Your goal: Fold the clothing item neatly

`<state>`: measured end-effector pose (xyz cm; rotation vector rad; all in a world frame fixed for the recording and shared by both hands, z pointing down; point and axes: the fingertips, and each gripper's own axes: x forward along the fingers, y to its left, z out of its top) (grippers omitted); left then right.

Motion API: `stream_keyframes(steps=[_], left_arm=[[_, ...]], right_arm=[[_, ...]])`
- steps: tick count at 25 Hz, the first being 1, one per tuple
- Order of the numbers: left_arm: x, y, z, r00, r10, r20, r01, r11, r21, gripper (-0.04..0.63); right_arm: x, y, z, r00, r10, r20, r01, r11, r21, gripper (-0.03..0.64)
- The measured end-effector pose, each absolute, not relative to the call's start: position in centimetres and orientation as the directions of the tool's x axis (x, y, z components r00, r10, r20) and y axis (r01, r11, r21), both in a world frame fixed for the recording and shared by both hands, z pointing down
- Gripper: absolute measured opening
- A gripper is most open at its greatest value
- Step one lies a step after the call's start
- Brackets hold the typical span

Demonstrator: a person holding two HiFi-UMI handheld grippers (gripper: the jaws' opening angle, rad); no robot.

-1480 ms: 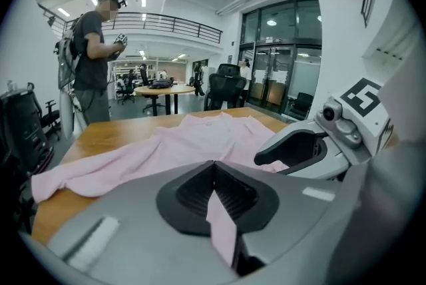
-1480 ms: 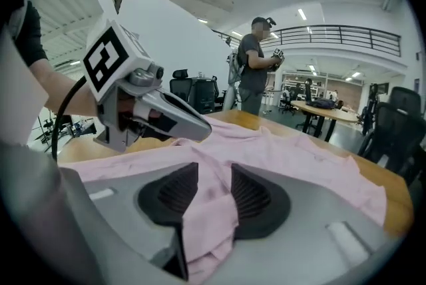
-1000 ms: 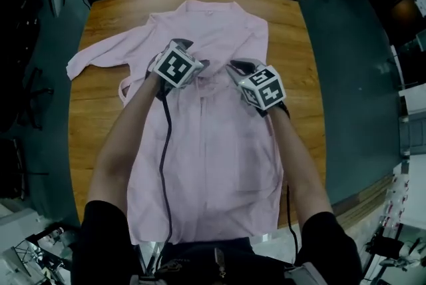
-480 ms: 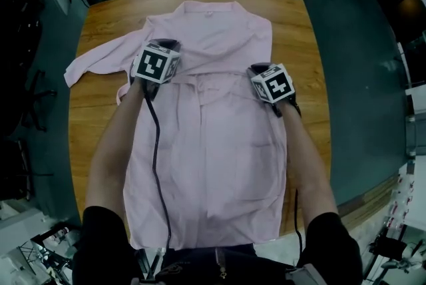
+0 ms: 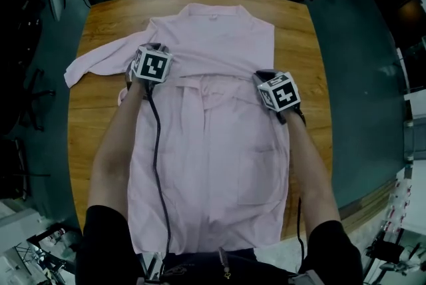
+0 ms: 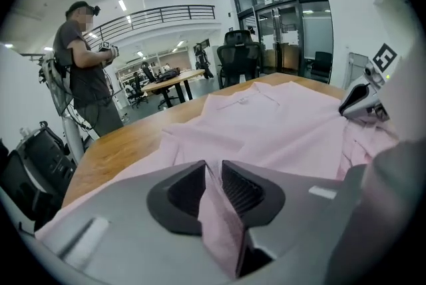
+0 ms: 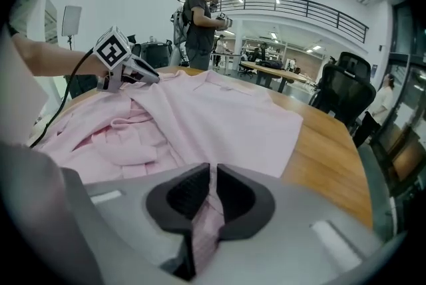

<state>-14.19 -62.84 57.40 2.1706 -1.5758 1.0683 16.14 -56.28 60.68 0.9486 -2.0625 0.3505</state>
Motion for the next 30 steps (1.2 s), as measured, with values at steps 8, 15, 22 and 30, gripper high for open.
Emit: stream_keyframes(steps=[8,15,22,30], left_arm=[[-16.3,-58.9,53.8,0.193,-0.734,0.651,-0.943,-0.322,-0.083,0.127],[-13.9,-52.0,47.0,0.256,-0.776,0.576,-0.931,-0.358,-0.068,0.104],[-13.9,-44.3,40.0,0.208,-0.826,0.523,-0.937,-0.322,-0.136,0.008],[-19.0,-36.7,35.5,0.077,-0.852,0.518,-0.956,-0.211,-0.206,0.008]], right_arm=[[16.3,-55.5,55.4,-0.369,-0.608,0.703,-0.772,0.621,0.132,0.035],[13.5,-50.6,47.1,-0.416,-0.683,0.601,-0.777,0.610,0.155,0.004],[10.7,-43.9,41.1,-0.526,-0.674,0.519,-0.735,0.667,0.123,0.003],[4.3,-39.1,37.0,-0.669,-0.599,0.440,-0.632,0.770,0.088,0.003]])
